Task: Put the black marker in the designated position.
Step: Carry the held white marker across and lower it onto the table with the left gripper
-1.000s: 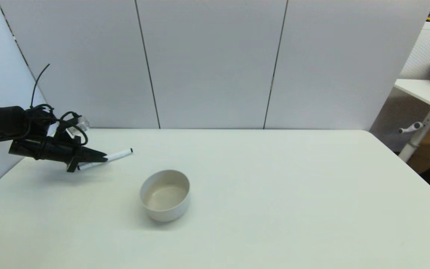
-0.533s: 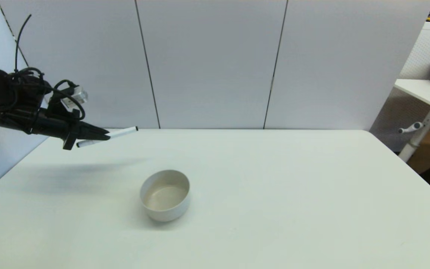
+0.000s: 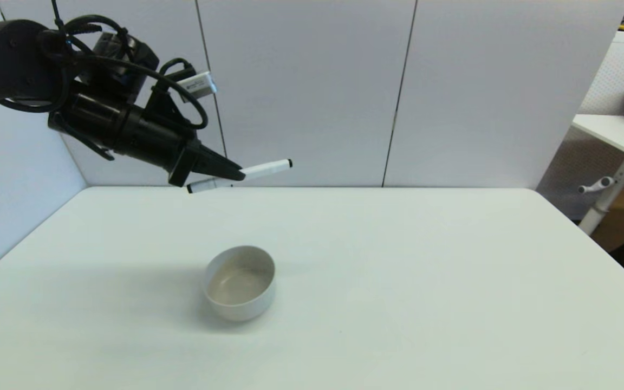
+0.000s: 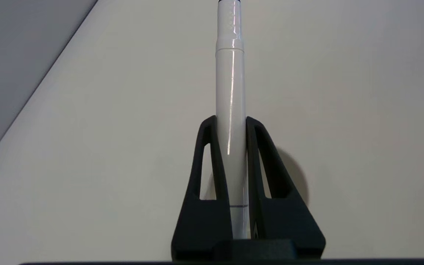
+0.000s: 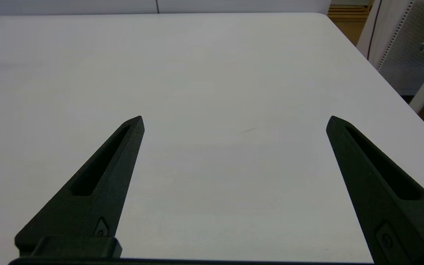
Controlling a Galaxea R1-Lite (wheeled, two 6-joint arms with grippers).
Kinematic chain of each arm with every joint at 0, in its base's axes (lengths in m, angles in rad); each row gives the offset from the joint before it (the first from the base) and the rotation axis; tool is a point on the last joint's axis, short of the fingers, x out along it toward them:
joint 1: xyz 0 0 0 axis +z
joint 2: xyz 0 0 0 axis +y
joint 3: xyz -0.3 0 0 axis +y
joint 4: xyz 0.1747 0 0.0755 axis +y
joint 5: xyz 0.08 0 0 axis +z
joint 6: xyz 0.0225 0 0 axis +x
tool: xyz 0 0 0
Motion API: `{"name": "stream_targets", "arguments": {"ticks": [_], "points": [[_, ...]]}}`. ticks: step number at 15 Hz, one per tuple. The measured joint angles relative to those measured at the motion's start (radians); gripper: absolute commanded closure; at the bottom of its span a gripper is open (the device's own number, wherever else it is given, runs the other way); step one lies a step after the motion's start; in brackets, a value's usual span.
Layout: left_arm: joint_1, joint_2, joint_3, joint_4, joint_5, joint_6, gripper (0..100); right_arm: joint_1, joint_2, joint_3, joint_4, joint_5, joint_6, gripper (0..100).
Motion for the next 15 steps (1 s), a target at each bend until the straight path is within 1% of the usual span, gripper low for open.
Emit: {"name": "stream_targets", "arguments": {"ticks": [1,3,8,10,13,14,15], "points": [[-0.045,-0.014,0.000,-0.029,0.061,-0.094,100,0.000,0.000,0.000,0.000,0.000,0.000,0],[-0.135,-0.034,0.002,-0.072,0.216,-0.293,100,0.000,0.000,0.000,0.000,-0.001,0.000,0],[-0.385,-0.024,0.005,-0.130,0.741,-0.835,100,0.000,0.000,0.000,0.000,0.000,0.000,0],[-0.469,0.011,0.008,-0.154,0.939,-1.059,100,0.000,0.000,0.000,0.000,0.000,0.000,0],[-0.561,0.083,0.039,-0.159,1.211,-1.385,100,0.000,0.000,0.000,0.000,-0.001,0.001,0],[-0.583,0.109,0.053,-0.159,1.276,-1.478,100,0.000,0.000,0.000,0.000,0.000,0.001,0],[-0.601,0.136,0.063,-0.160,1.317,-1.560,100,0.000,0.000,0.000,0.000,0.000,0.000,0]]}}
